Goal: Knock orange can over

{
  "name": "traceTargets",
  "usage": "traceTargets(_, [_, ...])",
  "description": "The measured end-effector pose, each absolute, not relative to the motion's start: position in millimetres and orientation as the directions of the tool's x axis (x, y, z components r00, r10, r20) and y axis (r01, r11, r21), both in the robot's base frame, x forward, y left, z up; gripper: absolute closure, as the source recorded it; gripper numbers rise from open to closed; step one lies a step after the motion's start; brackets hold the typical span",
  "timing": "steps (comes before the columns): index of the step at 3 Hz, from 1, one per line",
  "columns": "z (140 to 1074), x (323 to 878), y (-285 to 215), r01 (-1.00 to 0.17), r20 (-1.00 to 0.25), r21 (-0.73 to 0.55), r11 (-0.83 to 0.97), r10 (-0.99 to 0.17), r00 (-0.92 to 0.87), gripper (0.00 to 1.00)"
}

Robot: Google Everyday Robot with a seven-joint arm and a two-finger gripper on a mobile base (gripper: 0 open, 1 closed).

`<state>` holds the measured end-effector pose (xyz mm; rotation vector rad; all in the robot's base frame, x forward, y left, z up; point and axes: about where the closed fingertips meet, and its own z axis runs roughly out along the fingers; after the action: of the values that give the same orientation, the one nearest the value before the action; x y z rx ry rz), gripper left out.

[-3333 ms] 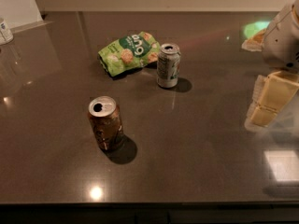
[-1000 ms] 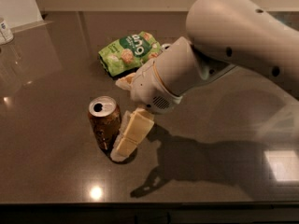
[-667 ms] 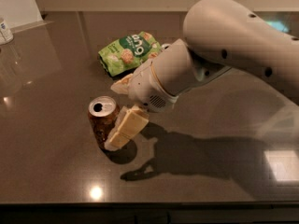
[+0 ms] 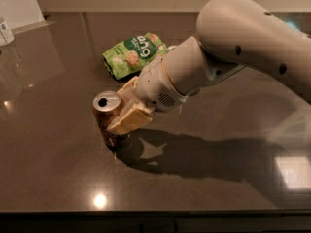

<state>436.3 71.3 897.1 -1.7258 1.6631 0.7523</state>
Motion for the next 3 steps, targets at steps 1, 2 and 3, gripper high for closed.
traceTargets(1, [913.6, 438.4, 61.2, -0.998, -0.776, -0.055, -0.009, -0.629, 0.048, 0.88])
traceTargets(2, [939.9, 446.9, 48.4, -0.996, -0.727, -0.091, 0.003, -0.683, 0.064, 1.00])
traceTargets(3, [950.7, 458.1, 30.0, -0.990, -0.592, -0.140, 0.004, -0.802, 0.080, 1.00])
